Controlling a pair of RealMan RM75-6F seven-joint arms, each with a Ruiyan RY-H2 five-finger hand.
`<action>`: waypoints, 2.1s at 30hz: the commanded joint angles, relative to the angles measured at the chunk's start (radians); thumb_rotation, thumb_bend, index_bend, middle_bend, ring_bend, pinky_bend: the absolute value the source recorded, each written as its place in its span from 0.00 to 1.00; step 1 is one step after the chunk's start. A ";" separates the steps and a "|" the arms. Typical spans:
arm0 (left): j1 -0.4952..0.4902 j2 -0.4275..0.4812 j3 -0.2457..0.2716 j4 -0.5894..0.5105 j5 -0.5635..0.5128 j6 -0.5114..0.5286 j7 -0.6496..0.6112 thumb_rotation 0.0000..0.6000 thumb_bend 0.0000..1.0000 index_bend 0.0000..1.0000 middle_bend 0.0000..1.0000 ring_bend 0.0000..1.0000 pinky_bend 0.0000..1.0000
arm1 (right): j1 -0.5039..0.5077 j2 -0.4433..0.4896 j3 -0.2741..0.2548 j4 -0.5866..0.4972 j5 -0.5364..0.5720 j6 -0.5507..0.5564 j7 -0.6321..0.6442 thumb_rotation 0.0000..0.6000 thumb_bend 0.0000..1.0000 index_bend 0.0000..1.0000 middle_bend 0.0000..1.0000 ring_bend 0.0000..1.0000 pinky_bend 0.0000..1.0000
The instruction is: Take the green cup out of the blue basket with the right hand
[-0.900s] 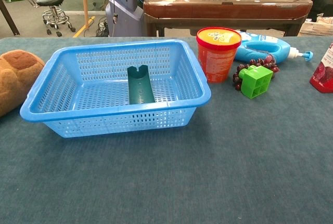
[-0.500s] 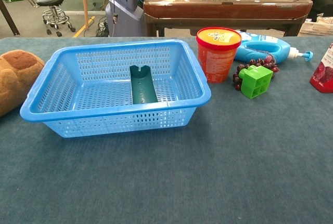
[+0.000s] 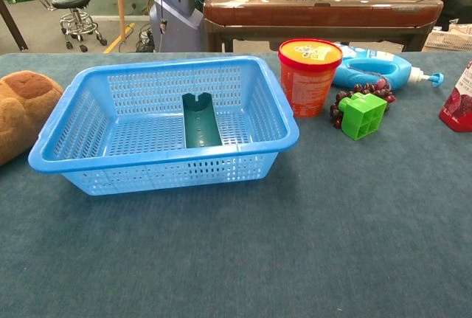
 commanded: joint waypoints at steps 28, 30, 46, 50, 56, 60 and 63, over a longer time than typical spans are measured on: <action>0.055 0.024 0.007 0.031 0.003 0.051 -0.056 1.00 0.32 0.00 0.00 0.00 0.00 | 0.838 -0.564 0.184 0.342 0.486 -0.661 -0.428 1.00 0.22 0.06 0.14 0.02 0.08; 0.059 0.026 0.006 0.035 -0.001 0.053 -0.061 1.00 0.32 0.00 0.00 0.00 0.00 | 0.859 -0.595 0.182 0.375 0.502 -0.664 -0.430 1.00 0.22 0.07 0.14 0.02 0.08; 0.069 0.032 0.001 0.062 -0.028 0.040 -0.095 1.00 0.32 0.00 0.00 0.00 0.00 | 0.999 -0.818 0.108 0.690 0.533 -0.727 -0.459 1.00 0.15 0.08 0.15 0.03 0.09; 0.070 0.031 0.001 0.062 -0.027 0.039 -0.098 1.00 0.32 0.00 0.00 0.00 0.00 | 1.025 -0.867 0.092 0.760 0.540 -0.745 -0.473 1.00 0.12 0.08 0.15 0.03 0.09; 0.073 0.030 -0.001 0.068 -0.035 0.037 -0.102 1.00 0.32 0.00 0.00 0.00 0.00 | 1.057 -0.931 0.076 0.835 0.541 -0.764 -0.485 1.00 0.11 0.08 0.15 0.03 0.09; 0.076 0.032 -0.002 0.070 -0.037 0.039 -0.106 1.00 0.32 0.00 0.00 0.00 0.00 | 1.071 -0.961 0.074 0.865 0.538 -0.776 -0.477 1.00 0.11 0.08 0.15 0.03 0.09; 0.077 0.033 -0.004 0.071 -0.039 0.040 -0.108 1.00 0.32 0.00 0.00 0.00 0.00 | 1.083 -0.980 0.071 0.891 0.539 -0.789 -0.474 1.00 0.10 0.08 0.15 0.03 0.09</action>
